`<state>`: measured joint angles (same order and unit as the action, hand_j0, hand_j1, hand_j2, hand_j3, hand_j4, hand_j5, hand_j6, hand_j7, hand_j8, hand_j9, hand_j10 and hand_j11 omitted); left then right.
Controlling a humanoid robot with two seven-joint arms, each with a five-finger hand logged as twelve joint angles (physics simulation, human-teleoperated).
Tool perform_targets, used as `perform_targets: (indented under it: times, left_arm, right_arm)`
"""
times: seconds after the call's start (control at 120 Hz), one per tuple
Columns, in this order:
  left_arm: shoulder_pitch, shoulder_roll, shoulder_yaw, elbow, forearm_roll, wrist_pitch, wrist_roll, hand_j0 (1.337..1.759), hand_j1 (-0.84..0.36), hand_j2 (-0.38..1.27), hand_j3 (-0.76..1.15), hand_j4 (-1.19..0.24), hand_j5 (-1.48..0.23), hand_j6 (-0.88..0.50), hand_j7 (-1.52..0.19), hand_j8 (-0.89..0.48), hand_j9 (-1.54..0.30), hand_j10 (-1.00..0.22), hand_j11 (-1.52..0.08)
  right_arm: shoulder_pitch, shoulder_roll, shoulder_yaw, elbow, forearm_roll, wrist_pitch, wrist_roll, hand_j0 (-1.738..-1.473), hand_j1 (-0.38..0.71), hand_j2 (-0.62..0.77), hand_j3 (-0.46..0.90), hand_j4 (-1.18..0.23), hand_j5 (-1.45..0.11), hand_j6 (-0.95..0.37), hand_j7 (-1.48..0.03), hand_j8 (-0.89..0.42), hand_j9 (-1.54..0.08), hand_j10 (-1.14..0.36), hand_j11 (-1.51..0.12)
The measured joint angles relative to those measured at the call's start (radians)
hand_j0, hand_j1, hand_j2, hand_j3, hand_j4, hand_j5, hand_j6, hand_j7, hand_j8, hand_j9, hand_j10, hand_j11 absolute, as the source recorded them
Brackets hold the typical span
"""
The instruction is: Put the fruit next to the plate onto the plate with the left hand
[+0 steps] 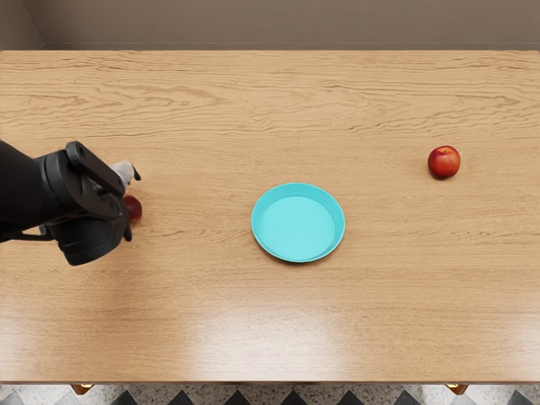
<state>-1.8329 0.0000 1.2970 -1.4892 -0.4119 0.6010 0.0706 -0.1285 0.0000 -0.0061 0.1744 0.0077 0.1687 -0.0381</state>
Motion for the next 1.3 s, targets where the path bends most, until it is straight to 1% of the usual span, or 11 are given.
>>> perform_targets:
  times: [0.592,0.7,0.792,0.85,0.967,0.992,1.05,1.092,1.167,1.175,1.3]
  left_arm:
    - [0.024,0.0,0.002,0.019,-0.004,0.0,0.0,1.658,-0.13,0.08,0.0,-0.4,-0.52,-0.4,-0.52,-0.4,-0.52,-0.4,-0.52]
    - [0.022,0.0,0.002,0.019,-0.008,-0.026,0.001,1.658,-0.27,0.12,0.0,-0.53,-0.68,-0.47,-0.68,-0.51,-0.69,-0.53,-0.69]
    - [0.019,0.0,0.003,0.02,-0.01,-0.058,0.001,1.655,-0.32,0.21,0.0,-0.66,-0.8,-0.46,-0.82,-0.47,-0.85,-0.63,-0.85]
    - [0.017,0.0,0.004,0.019,-0.012,-0.069,0.001,1.654,-0.33,0.3,0.0,-0.67,-0.87,-0.45,-0.89,-0.46,-0.92,-0.68,-0.92]
    - [-0.03,0.0,-0.002,0.018,-0.013,-0.119,0.002,1.652,-0.35,0.31,0.0,-0.63,-0.96,-0.41,-0.98,-0.42,-1.0,-0.74,-1.01]
    - [-0.043,0.0,-0.008,0.018,-0.014,-0.133,0.002,1.651,-0.36,0.37,0.0,-0.62,-0.97,-0.39,-0.99,-0.4,-1.02,-0.75,-1.02]
    - [-0.072,0.0,-0.034,0.018,-0.012,-0.178,0.004,1.649,-0.38,0.33,0.0,-0.59,-0.99,-0.36,-1.01,-0.37,-1.05,-0.76,-1.05]
    - [-0.082,0.0,-0.061,0.019,-0.012,-0.205,0.004,1.649,-0.4,0.39,0.0,-0.58,-1.01,-0.35,-1.03,-0.36,-1.06,-0.77,-1.06]
    - [-0.101,0.0,-0.127,0.021,-0.012,-0.235,0.003,1.648,-0.41,0.39,0.0,-0.55,-1.03,-0.33,-1.05,-0.34,-1.08,-0.78,-1.08]
    - [-0.105,0.007,-0.135,0.021,-0.012,-0.238,0.003,1.648,-0.41,0.45,0.0,-0.55,-1.04,-0.32,-1.05,-0.34,-1.08,-0.78,-1.08]
    - [-0.128,0.102,-0.252,0.024,-0.005,-0.282,0.004,1.646,-0.4,0.37,0.0,-0.55,-1.05,-0.31,-1.08,-0.34,-1.1,-0.79,-1.1]
  right_arm:
    - [0.0,0.0,0.0,0.0,0.0,0.0,0.0,-1.658,-0.34,0.0,0.0,-0.01,-0.01,-0.01,-0.01,-0.01,-0.01,-0.01,-0.01]
    - [0.0,0.0,0.0,0.0,0.0,0.0,0.0,-1.658,-0.34,0.0,0.0,-0.01,-0.01,-0.01,-0.01,-0.01,-0.01,-0.01,-0.01]
    - [0.0,0.0,0.0,0.0,0.0,0.0,0.0,-1.658,-0.34,0.0,0.0,-0.01,-0.01,-0.01,-0.01,-0.01,-0.01,-0.01,-0.01]
    - [0.0,0.0,0.0,0.0,0.0,0.0,0.0,-1.658,-0.34,0.0,0.0,-0.01,-0.01,-0.01,-0.01,-0.01,-0.01,-0.01,-0.01]
    - [0.0,0.0,0.0,0.0,0.0,0.0,0.0,-1.658,-0.34,0.0,0.0,-0.01,-0.01,-0.01,-0.01,-0.01,-0.01,-0.01,-0.01]
    - [0.0,0.0,0.0,0.0,0.0,0.0,0.0,-1.658,-0.34,0.0,0.0,-0.01,-0.01,-0.01,-0.01,-0.01,-0.01,-0.01,-0.01]
    - [0.0,0.0,0.0,0.0,0.0,0.0,0.0,-1.658,-0.34,0.0,0.0,-0.01,-0.01,-0.01,-0.01,-0.01,-0.01,-0.01,-0.01]
    - [0.0,0.0,0.0,0.0,0.0,0.0,0.0,-1.658,-0.34,0.0,0.0,-0.01,-0.01,-0.01,-0.01,-0.01,-0.01,-0.01,-0.01]
    - [0.0,0.0,0.0,0.0,0.0,0.0,0.0,-1.658,-0.34,0.0,0.0,-0.01,-0.01,-0.01,-0.01,-0.01,-0.01,-0.01,-0.01]
    - [0.0,0.0,0.0,0.0,0.0,0.0,0.0,-1.658,-0.34,0.0,0.0,-0.01,-0.01,-0.01,-0.01,-0.01,-0.01,-0.01,-0.01]
    - [0.0,0.0,0.0,0.0,0.0,0.0,0.0,-1.658,-0.34,0.0,0.0,-0.01,-0.01,-0.01,-0.01,-0.01,-0.01,-0.01,-0.01]
